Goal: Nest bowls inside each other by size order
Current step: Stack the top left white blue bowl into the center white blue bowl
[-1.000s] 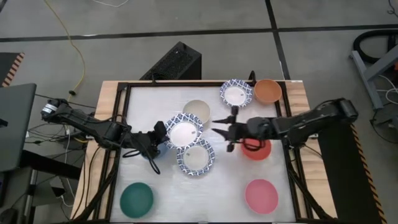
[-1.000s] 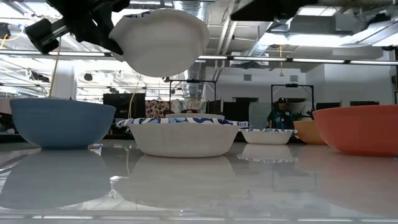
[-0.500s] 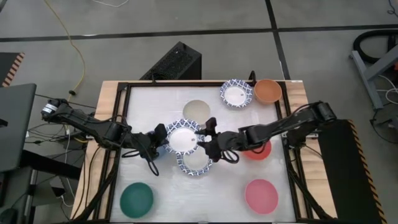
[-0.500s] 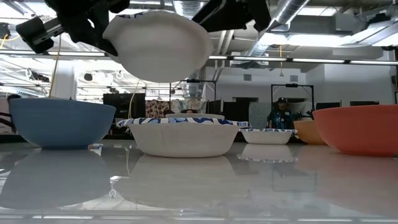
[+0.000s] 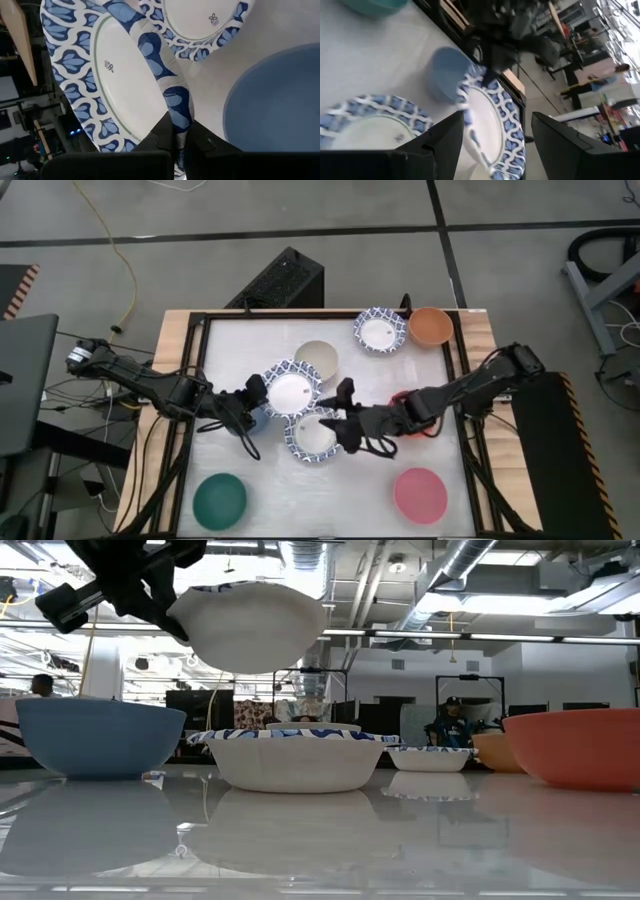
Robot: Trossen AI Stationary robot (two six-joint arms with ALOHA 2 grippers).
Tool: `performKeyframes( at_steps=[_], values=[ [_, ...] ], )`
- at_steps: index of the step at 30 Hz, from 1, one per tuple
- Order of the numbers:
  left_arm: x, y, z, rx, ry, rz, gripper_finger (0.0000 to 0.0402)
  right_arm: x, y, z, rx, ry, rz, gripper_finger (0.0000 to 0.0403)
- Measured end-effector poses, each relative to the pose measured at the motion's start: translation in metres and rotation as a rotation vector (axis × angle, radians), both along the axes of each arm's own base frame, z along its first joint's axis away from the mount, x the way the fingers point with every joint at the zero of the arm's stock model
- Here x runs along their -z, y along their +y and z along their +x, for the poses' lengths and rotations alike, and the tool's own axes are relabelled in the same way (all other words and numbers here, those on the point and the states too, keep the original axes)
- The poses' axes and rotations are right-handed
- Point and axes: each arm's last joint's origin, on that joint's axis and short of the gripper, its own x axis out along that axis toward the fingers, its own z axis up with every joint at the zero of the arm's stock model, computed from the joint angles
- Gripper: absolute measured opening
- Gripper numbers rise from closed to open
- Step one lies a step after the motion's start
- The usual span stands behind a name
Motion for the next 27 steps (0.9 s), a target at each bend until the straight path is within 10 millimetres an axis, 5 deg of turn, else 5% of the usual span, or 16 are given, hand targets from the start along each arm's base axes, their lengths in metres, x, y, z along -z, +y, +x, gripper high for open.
performKeyframes(
  at_steps=[12, 20, 27],
  values=[
    [-0.005, -0.003, 0.005, 0.065, -0.051, -0.055, 0.0000, 0.035, 0.003, 0.022, 0.020, 0.095, -0.049, 0.0255],
    [-0.004, -0.002, 0.005, 0.080, -0.040, -0.035, 0.0000, 0.039, -0.006, 0.028, 0.067, 0.092, -0.051, 0.0254],
    [-0.004, -0.002, 0.005, 0.081, -0.039, -0.034, 0.0000, 0.043, -0.013, 0.027, 0.089, 0.137, -0.058, 0.0199]
  ],
)
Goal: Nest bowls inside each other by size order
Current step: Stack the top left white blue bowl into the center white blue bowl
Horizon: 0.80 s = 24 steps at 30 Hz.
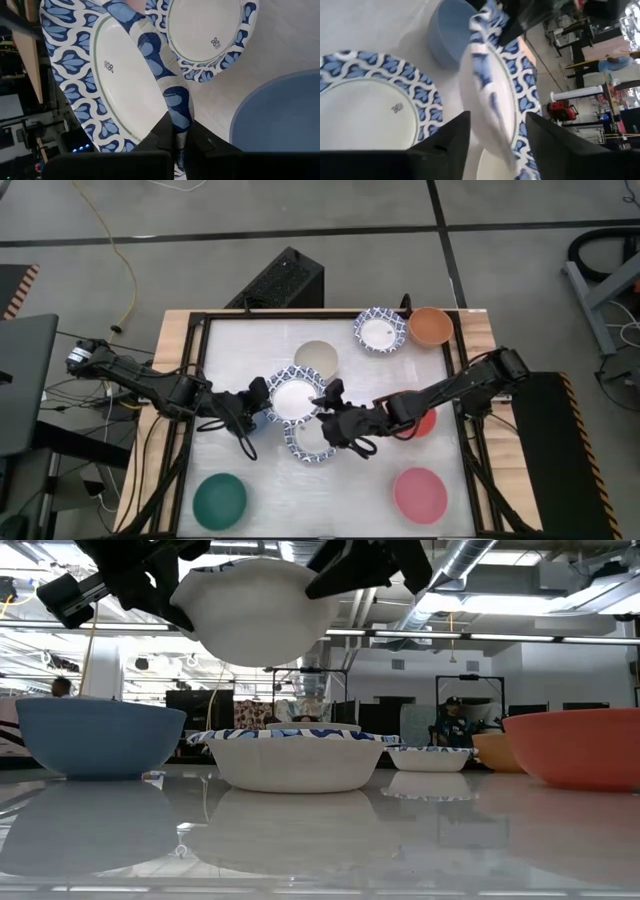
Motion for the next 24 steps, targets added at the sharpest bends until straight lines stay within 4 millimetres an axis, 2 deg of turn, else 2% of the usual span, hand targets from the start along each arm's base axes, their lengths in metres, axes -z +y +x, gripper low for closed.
performKeyframes(
  at_steps=[11, 24],
  values=[
    [0.0001, 0.0000, -0.0001, 0.001, 0.002, -0.002, 0.0000, 0.0037, -0.0052, -0.0011, 0.038, 0.027, 0.031, 0.0069],
    [-0.0009, 0.0001, 0.0007, -0.027, -0.020, -0.018, 0.0011, 0.0038, -0.0052, -0.0012, 0.041, 0.027, 0.030, 0.0019]
  ],
)
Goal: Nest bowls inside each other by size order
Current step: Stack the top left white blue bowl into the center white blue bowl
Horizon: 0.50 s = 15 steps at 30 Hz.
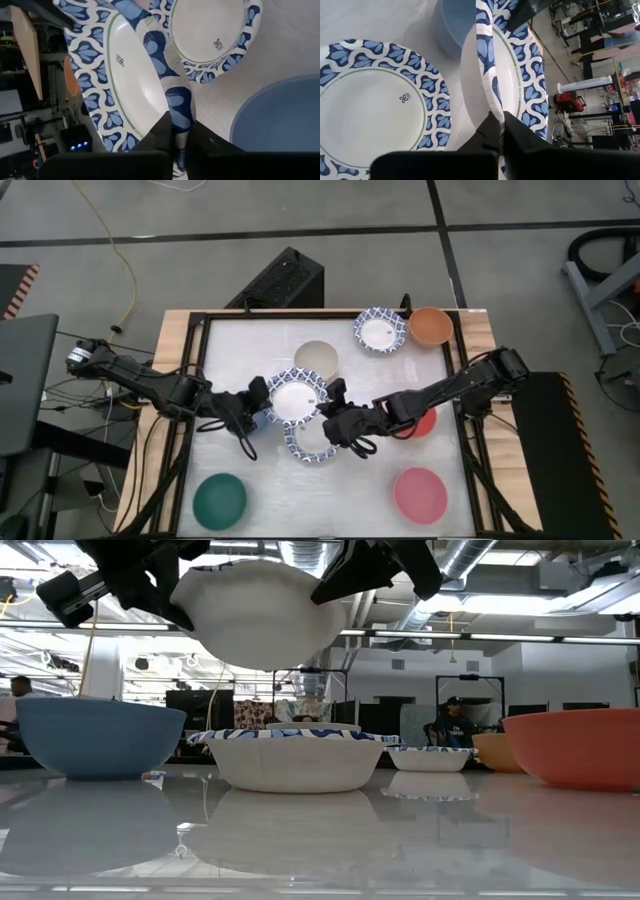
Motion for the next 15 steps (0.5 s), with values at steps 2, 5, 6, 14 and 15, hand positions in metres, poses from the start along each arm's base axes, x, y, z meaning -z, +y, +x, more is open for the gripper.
performKeyframes(
  at_steps=[2, 5, 6, 14, 15],
  values=[
    [-0.0002, 0.0005, 0.0000, -0.033, -0.012, -0.015, 0.0023, 0.0001, -0.0001, 0.0001, 0.007, -0.005, 0.011, 0.0016],
    [-0.0002, 0.0007, 0.0000, -0.064, -0.023, -0.047, 0.0046, -0.0002, -0.0001, 0.0002, 0.019, -0.019, 0.036, 0.0014],
    [-0.0003, 0.0007, 0.0001, -0.070, -0.026, -0.057, 0.0054, -0.0003, 0.0001, 0.0003, 0.022, -0.023, 0.042, 0.0014],
    [-0.0006, 0.0018, -0.0001, -0.128, -0.047, -0.066, 0.0127, 0.0039, -0.0021, -0.0033, 0.101, -0.007, 0.073, 0.0013],
    [-0.0008, 0.0023, -0.0002, -0.147, -0.054, -0.058, 0.0135, 0.0050, -0.0026, -0.0042, 0.114, 0.001, 0.077, 0.0013]
  ],
)
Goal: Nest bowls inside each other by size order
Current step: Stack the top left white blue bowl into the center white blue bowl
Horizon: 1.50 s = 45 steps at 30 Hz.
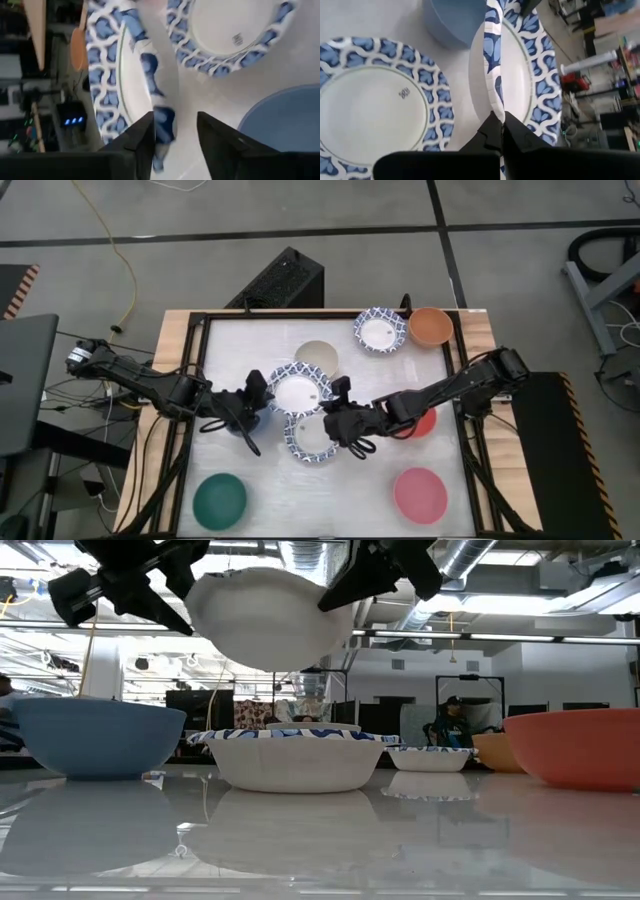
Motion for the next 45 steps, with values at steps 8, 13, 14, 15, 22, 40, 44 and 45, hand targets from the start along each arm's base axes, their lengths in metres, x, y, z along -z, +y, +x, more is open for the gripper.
performKeyframes(
  at_steps=[8, 13, 14, 15, 22, 40, 44, 45],
  values=[
    [-0.001, 0.003, -0.001, -0.089, -0.027, 0.047, 0.0179, 0.007, 0.001, -0.008, 0.072, 0.050, 0.035, 0.0012],
    [-0.002, 0.003, -0.001, -0.154, -0.061, 0.037, 0.0185, 0.007, 0.016, -0.013, 0.070, 0.035, 0.001, 0.0012],
    [-0.002, 0.003, -0.001, -0.170, -0.072, 0.034, 0.0185, 0.007, 0.019, -0.015, 0.068, 0.031, 0.001, 0.0012],
    [-0.003, 0.003, -0.002, -0.176, -0.081, 0.030, 0.0185, 0.007, 0.023, -0.016, 0.069, 0.025, -0.001, 0.0012],
    [-0.023, -0.002, -0.015, -0.145, -0.224, -0.077, 0.0185, 0.011, 0.042, -0.027, 0.082, 0.022, 0.001, 0.0012],
    [-0.061, 0.012, -0.070, -0.104, -0.471, -0.456, 0.0185, 0.079, 0.081, -0.006, 0.006, 0.123, -0.194, 0.0002],
    [-0.059, 0.013, -0.073, -0.115, -0.453, -0.462, 0.0185, 0.063, 0.101, -0.008, -0.013, 0.051, -0.183, 0.0001],
    [-0.058, 0.013, -0.073, -0.119, -0.446, -0.465, 0.0185, 0.059, 0.105, -0.009, -0.009, 0.032, -0.178, 0.0001]
  ],
)
